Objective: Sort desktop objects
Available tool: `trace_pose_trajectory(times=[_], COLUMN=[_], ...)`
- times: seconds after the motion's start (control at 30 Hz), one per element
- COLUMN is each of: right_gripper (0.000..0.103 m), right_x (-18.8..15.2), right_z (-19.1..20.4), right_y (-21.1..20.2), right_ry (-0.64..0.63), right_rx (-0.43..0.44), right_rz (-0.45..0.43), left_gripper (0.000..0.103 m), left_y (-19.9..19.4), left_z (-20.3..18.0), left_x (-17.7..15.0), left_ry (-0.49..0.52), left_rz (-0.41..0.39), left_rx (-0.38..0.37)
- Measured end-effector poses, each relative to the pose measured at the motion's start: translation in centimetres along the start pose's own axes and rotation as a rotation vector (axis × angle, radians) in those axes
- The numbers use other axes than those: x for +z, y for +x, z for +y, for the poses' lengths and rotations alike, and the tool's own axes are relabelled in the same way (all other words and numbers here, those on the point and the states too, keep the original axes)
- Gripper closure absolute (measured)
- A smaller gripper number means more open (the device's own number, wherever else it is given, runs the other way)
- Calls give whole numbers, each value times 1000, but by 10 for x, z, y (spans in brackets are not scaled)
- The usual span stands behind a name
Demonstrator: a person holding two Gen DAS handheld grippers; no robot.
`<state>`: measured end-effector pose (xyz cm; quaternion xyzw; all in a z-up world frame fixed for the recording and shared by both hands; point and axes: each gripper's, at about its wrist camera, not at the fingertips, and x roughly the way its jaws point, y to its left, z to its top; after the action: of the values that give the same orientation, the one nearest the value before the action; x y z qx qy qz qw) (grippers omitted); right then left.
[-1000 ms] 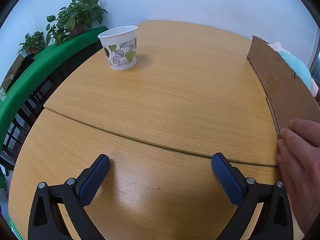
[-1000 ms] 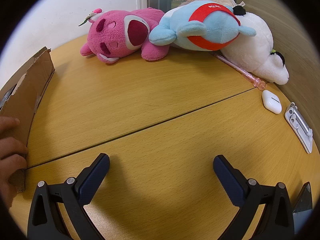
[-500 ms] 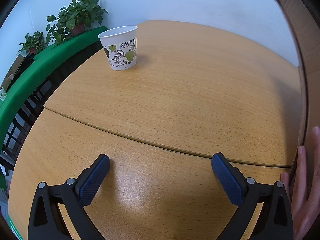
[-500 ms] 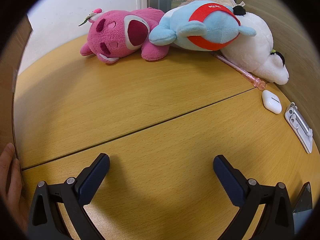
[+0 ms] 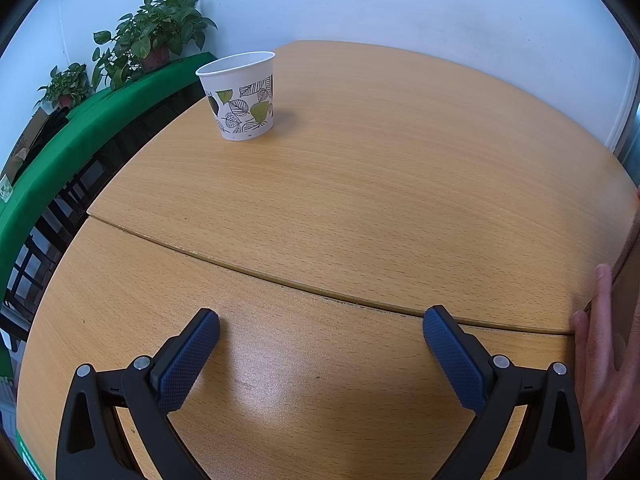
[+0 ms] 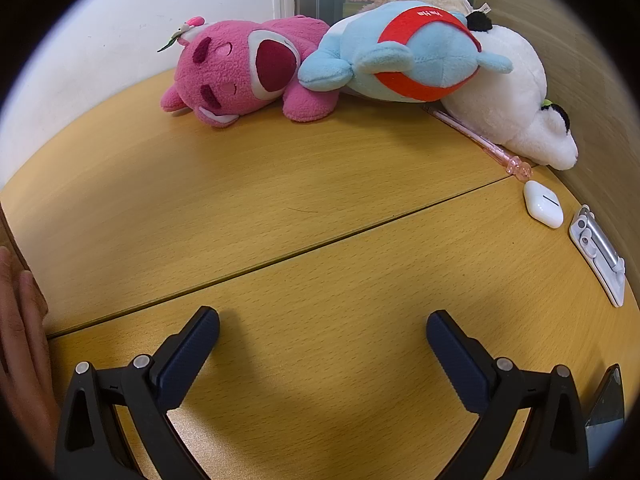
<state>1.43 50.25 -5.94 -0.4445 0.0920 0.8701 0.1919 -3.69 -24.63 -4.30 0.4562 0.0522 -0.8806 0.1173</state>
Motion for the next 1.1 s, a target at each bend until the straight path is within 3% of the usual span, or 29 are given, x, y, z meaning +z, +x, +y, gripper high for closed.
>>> trace_pose_trajectory(times=[1.1], right_gripper=[0], right_x=[-2], right_z=[1], right_y=[-1], right_ry=[-1], right_rx=[1], right_rz=[-1], left_gripper=[0], left_y=[-1], left_z=[0], left_x=[0], left_ry=[-3], left_rz=[-1], left_rx=[2])
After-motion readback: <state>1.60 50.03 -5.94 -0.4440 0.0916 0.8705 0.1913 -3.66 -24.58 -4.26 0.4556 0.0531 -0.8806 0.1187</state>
